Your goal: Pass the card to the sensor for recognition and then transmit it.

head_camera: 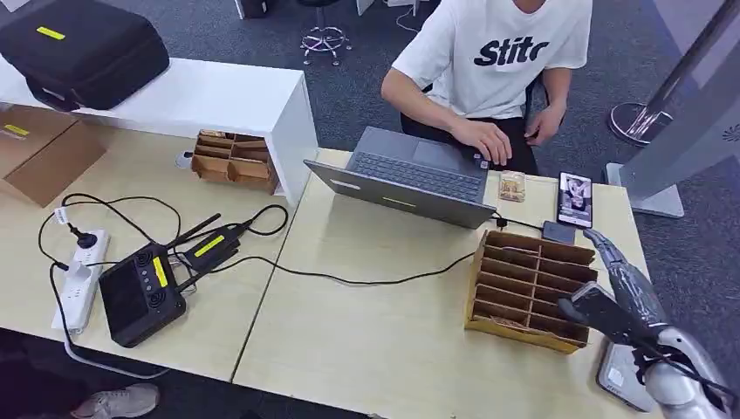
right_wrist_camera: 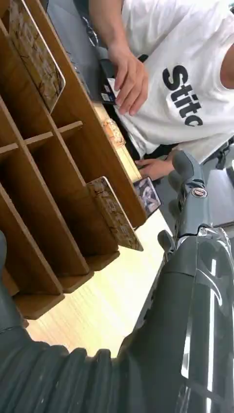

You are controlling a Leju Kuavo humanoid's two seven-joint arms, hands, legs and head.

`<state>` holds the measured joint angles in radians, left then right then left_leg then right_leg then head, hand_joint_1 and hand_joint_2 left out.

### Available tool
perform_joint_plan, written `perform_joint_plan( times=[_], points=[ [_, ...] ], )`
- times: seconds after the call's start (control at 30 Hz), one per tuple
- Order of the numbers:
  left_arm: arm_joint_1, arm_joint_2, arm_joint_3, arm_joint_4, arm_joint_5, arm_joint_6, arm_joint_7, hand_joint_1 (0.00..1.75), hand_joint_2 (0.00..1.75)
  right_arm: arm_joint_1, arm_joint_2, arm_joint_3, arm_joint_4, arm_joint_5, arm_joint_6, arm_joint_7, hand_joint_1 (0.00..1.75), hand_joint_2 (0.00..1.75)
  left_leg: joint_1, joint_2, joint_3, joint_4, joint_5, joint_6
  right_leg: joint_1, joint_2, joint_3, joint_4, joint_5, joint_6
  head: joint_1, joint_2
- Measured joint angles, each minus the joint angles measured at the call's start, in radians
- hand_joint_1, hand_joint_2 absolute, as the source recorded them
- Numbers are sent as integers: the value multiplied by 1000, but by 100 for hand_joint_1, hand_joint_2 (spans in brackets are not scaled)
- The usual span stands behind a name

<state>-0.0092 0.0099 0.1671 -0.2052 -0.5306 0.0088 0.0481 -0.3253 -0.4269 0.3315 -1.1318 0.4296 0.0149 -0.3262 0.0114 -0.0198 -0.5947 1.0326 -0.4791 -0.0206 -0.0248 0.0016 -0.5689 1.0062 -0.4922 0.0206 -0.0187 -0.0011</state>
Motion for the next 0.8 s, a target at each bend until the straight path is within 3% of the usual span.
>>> perform_joint_plan(
  times=[0.8],
  points=[
    [-1, 0, 5, 0, -27, -1, 1, 0, 175, -35, 72, -43, 24, 64, -99, -5, 0, 175, 0, 0, 0, 0, 0, 0, 0, 0, 0, 0, 0, 0, 0, 0]
  ],
)
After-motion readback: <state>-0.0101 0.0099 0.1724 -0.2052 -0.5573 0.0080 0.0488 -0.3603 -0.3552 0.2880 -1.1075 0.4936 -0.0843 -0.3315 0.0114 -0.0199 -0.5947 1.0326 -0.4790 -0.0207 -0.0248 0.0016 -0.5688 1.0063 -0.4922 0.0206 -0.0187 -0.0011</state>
